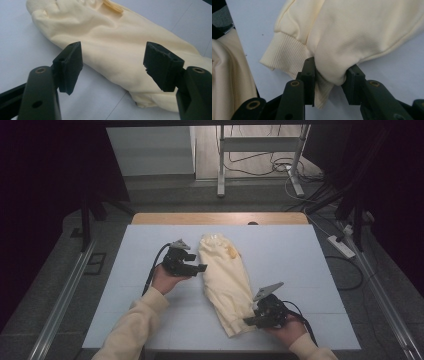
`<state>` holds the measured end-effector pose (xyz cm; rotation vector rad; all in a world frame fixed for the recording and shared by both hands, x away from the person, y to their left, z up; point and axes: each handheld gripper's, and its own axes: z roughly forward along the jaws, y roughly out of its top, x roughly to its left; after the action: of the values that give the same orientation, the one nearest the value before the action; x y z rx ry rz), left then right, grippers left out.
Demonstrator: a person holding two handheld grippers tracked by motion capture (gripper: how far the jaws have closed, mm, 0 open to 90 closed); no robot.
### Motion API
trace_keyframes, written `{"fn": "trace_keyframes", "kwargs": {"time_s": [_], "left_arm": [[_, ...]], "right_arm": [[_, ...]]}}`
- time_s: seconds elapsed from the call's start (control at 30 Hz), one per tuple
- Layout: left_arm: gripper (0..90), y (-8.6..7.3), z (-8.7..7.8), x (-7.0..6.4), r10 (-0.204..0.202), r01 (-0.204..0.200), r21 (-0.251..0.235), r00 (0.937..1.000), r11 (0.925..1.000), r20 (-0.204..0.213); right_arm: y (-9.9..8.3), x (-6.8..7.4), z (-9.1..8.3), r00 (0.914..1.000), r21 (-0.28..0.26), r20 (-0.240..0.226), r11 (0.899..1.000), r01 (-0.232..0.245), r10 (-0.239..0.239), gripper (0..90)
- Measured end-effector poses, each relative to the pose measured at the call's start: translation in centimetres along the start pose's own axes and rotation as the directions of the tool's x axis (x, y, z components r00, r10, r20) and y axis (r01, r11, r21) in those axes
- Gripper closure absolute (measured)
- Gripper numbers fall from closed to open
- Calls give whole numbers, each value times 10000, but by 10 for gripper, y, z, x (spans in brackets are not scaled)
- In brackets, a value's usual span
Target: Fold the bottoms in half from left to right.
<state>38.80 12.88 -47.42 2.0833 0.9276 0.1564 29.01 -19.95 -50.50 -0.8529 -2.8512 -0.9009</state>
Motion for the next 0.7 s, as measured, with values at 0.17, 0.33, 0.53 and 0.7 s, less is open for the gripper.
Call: {"fn": "trace_keyframes", "kwargs": {"time_s": [0.17,0.33,0.53,0.7], "left_arm": [[314,0,0,-1,-27,27,-21,10000,10000,-30],[313,0,-2,-1,-18,18,-10,10000,10000,-38],[313,-1,-3,1,-22,22,-17,10000,10000,-65],[313,-2,-4,1,-29,29,-10,10000,10000,-73]], "right_arm": [[4,9,7,9998,-81,-104,9999,142,-143,659],[6,13,10,9994,-177,-174,9994,281,-284,658],[10,22,14,9971,-172,-411,9979,626,-633,661],[11,27,17,9944,-138,-636,9964,831,-838,663]]}}
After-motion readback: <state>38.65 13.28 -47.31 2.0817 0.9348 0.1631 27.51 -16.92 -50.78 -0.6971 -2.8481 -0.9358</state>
